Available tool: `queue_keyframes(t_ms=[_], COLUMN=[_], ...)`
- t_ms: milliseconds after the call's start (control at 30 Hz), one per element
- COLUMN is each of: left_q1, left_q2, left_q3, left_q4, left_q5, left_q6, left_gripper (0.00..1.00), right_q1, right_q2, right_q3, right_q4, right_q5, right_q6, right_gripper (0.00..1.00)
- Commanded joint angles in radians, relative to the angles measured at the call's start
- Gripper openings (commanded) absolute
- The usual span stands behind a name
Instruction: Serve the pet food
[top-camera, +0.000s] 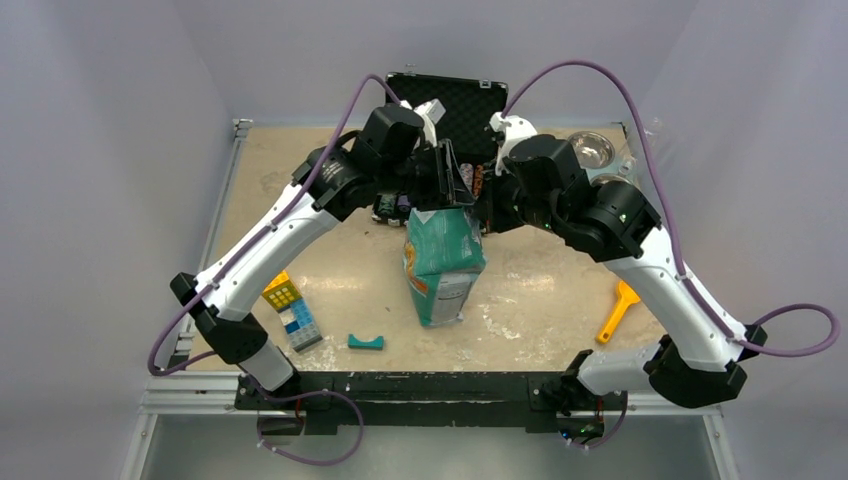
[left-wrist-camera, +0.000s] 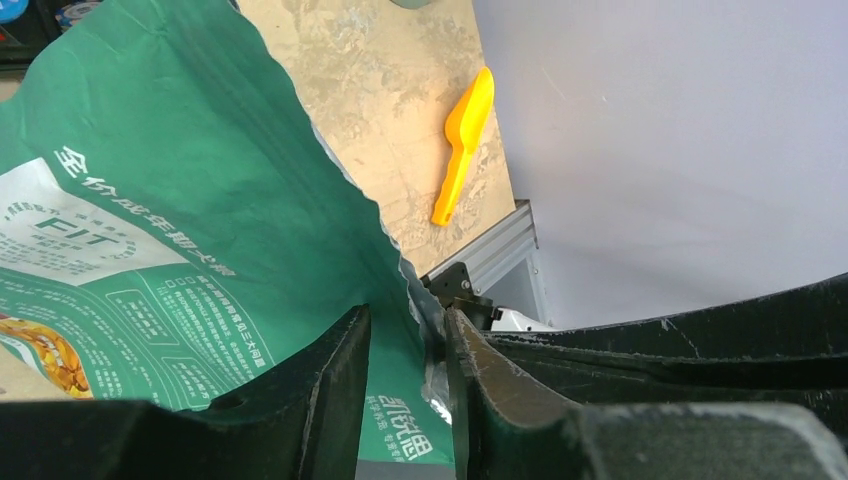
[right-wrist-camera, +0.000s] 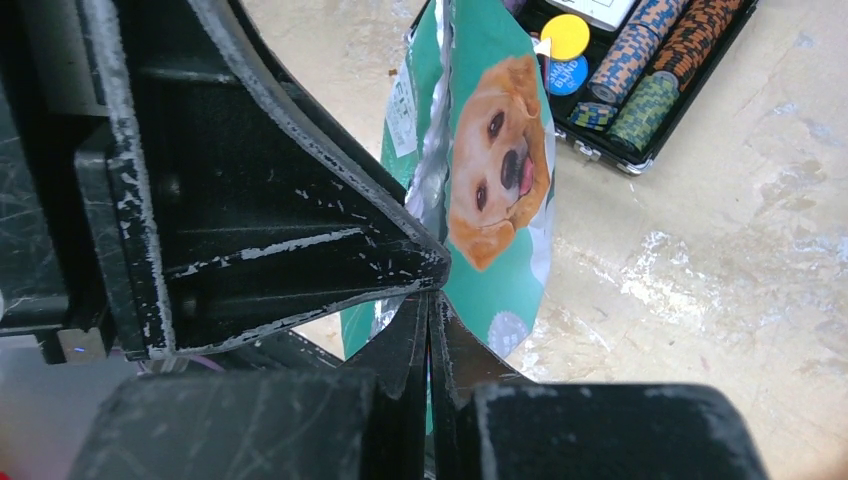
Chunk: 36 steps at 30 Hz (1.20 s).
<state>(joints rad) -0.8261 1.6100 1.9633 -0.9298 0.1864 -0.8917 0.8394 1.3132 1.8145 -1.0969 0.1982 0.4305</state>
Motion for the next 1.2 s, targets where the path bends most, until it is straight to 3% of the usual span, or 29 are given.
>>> queue_keyframes(t_ms=[0, 67, 167, 300, 467, 600, 1167], left_q1=[-0.001, -0.001, -0.001, -0.001, -0.001, -0.001, 0.001], left_q2=[0.022, 0.029, 0.037, 0.023, -0.001, 0.007, -0.017], left_q3=[0.050, 0.056, 0.074, 0.072, 0.049, 0.082, 0.134], left_q4=[0.021, 0.020, -0.024, -0.057, -0.060, -0.166, -0.258], left_q5=[-0.015, -0.015, -0.028, -0.039, -0.029, -0.099, -0.125], left_q6=[-0.026, -0.027, -0.020, -0.001, 0.013, 0.047, 0.115], left_gripper=[0.38, 0.35, 0.13, 0.00, 0.00, 0.00, 0.00], right_q1=[0.010, 0.010, 0.010, 0.010, 0.012, 0.013, 0.015], right_q2=[-0.014, -0.014, -0.013, 0.001, 0.031, 0.024, -0.028], right_q3=[-0.015, -0.017, -0.014, -0.009, 0.010, 0.015, -0.012], right_q4=[0.059, 0.059, 0.051, 0.030, -0.023, -0.064, -0.032], right_q5=[-0.047, -0.049, -0.023, 0.023, 0.104, 0.207, 0.308], right_q6=[-0.015, -0.018, -0.019, -0.030, -0.022, -0.030, -0.015], right_gripper=[0.00, 0.00, 0.00, 0.00, 0.00, 0.00, 0.00])
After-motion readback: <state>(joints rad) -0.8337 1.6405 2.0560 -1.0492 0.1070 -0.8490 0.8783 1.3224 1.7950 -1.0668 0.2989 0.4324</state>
